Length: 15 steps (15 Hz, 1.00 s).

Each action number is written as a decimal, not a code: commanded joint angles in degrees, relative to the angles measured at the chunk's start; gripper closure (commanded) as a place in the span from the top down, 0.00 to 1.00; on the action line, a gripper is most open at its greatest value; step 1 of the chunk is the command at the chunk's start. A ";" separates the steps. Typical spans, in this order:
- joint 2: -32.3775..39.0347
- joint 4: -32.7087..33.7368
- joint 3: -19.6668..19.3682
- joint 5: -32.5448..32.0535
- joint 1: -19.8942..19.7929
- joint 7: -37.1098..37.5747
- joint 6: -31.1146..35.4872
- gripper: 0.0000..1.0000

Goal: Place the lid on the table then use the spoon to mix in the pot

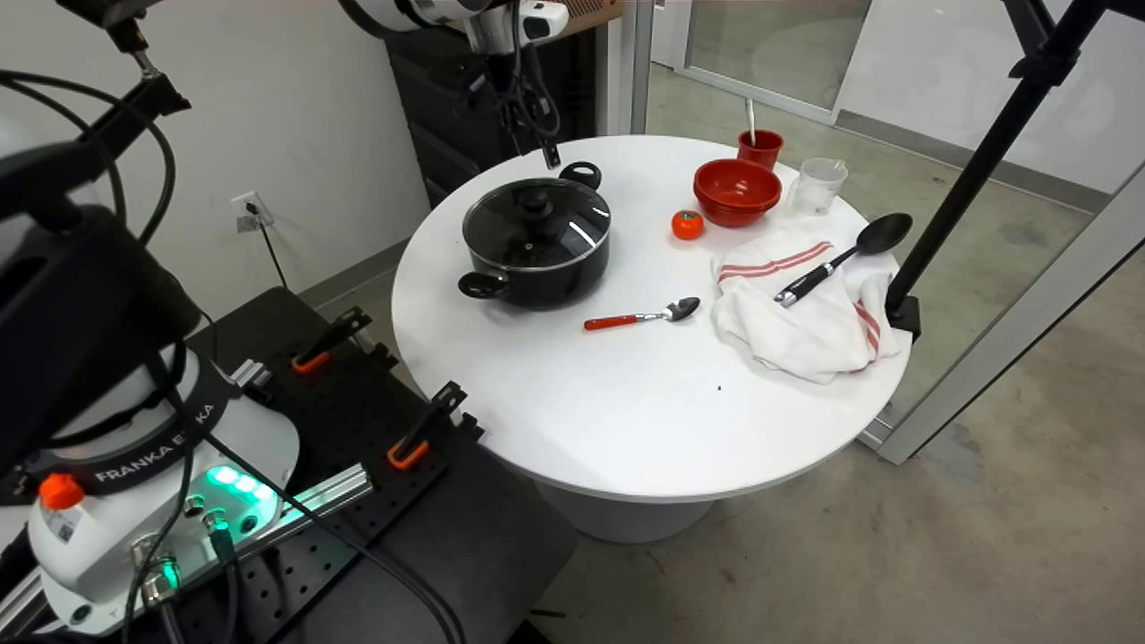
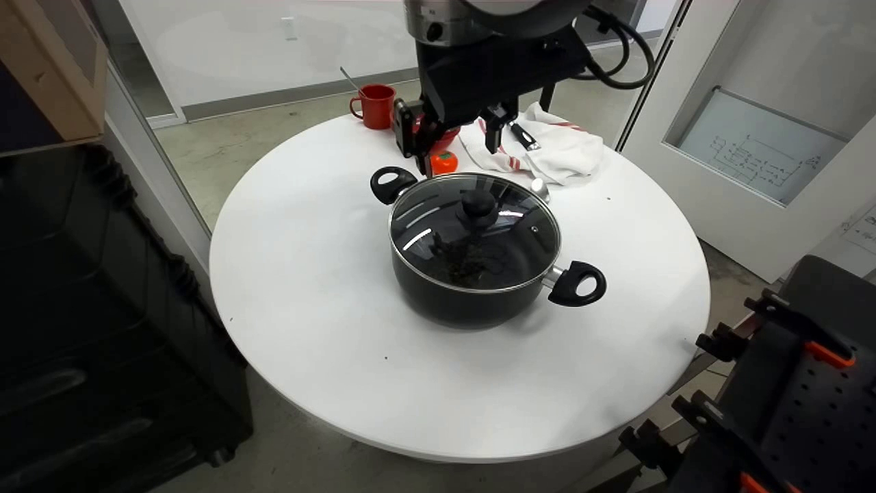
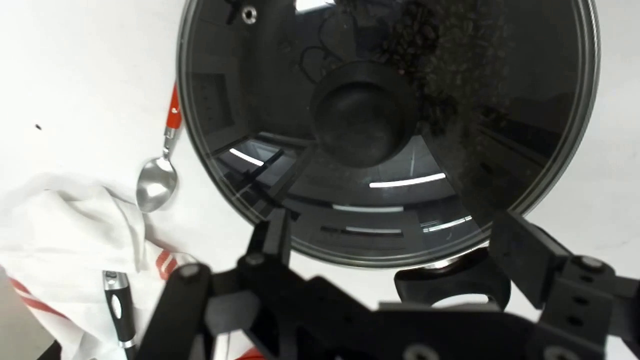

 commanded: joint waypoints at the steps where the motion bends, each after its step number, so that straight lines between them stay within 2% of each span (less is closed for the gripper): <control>1: -1.96 0.19 2.58 -2.39 -2.83 3.03 -4.98 1.00; 8: -1.40 -0.49 6.47 -0.85 -7.67 1.79 -5.93 1.00; 15: -0.44 -2.76 8.44 -0.39 -9.13 1.48 -4.50 1.00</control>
